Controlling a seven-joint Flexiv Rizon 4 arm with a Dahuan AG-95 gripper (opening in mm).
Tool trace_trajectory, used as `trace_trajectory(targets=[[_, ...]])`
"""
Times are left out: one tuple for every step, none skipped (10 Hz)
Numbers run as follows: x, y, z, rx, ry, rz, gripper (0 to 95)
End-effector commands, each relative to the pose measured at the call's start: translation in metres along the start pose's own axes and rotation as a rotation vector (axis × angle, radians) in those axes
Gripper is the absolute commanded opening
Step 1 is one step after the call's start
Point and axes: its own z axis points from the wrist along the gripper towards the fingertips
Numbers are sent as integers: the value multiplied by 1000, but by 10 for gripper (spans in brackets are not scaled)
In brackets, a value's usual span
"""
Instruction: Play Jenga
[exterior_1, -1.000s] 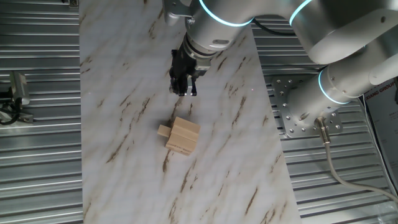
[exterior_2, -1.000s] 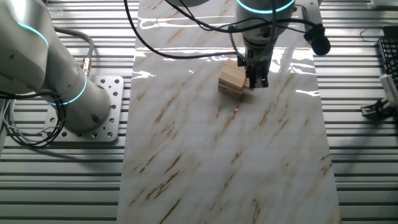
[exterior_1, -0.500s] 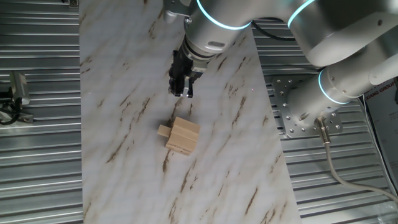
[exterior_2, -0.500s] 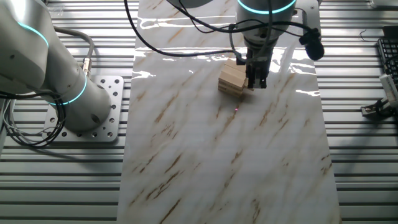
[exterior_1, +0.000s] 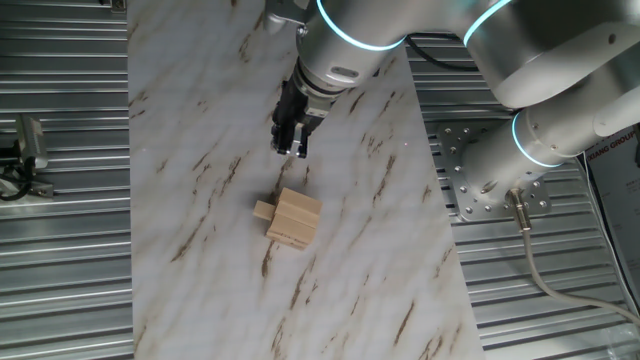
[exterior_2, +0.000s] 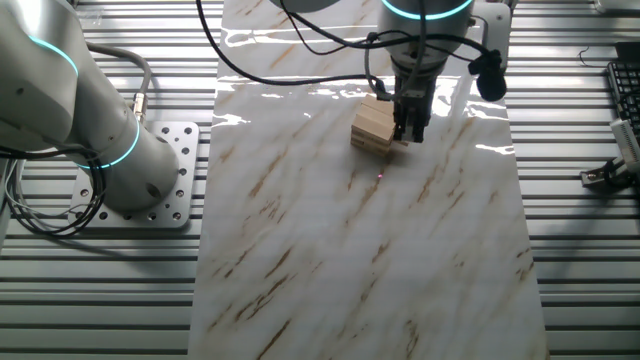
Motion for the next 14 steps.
trace_trajectory(targets=[[0,0,0,1,-2,27,0],[0,0,0,5,-2,27,0],[0,0,0,5,-1,27,0],[0,0,1,7,-1,27,0],[-1,-1,4,10,0,26,0],[-2,-2,6,9,-1,26,0],[-2,-2,8,10,-2,26,0],[-2,-2,9,12,-1,26,0],[-3,-2,9,10,0,26,0],[-3,-2,9,11,0,26,0],[-4,-2,10,12,1,26,0],[-4,-2,12,14,1,26,0],[-5,-2,14,14,1,26,0],[-5,-3,17,16,-1,25,0]])
